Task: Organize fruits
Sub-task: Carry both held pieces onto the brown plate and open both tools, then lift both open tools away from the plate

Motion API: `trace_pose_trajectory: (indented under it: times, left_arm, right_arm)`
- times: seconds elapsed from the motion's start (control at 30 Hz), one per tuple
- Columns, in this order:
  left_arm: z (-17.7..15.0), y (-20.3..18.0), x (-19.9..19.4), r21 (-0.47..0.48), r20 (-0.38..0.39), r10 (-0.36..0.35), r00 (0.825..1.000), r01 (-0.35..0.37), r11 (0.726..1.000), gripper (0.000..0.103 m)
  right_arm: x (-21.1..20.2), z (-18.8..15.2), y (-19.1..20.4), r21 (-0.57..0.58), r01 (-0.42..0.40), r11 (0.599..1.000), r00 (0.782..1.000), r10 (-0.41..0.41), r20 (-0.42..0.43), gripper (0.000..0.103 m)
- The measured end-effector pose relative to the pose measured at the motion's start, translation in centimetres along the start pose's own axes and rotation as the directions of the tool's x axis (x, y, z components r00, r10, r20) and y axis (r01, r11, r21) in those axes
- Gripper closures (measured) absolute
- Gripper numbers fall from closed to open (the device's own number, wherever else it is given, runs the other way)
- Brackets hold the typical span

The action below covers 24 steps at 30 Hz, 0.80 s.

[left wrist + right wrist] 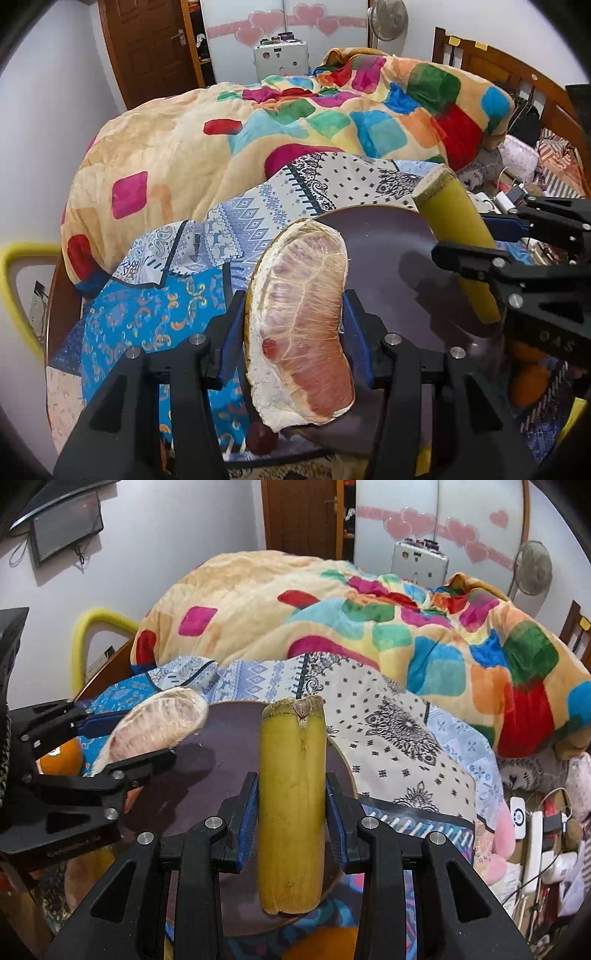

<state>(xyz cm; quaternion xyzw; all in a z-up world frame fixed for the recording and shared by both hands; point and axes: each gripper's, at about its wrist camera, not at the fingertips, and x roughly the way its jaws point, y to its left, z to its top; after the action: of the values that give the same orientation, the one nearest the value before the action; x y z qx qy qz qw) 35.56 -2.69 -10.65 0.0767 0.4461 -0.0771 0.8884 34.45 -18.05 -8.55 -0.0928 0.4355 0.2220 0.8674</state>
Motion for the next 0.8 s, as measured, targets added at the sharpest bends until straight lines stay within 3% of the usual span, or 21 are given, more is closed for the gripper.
trace_pose_trajectory:
  times: [0.43, 0.6, 0.8]
  left_arm:
    - [0.3, 0.8, 1.9, -0.034, -0.06, -0.022, 0.998, 0.02, 0.999, 0.053]
    - [0.4, 0.9, 0.7, -0.031, -0.027, -0.011, 1.0, 0.01, 0.999, 0.052]
    - [-0.2, 1.8, -2.7, -0.027, 0.033, -0.001, 0.999, 0.002, 1.0, 0.052]
  right_arm:
    - [1.2, 0.6, 0.2, -0.007, 0.011, 1.0, 0.999, -0.011, -0.037, 0.071]
    - [-0.4, 0.9, -0.4, 0.014, 0.002, 1.0, 1.0, -0.002, 0.01, 0.07]
    - [-2.8, 0.6, -0.6, -0.013, 0.056, 0.998, 0.996, -0.055, 0.073, 0.068]
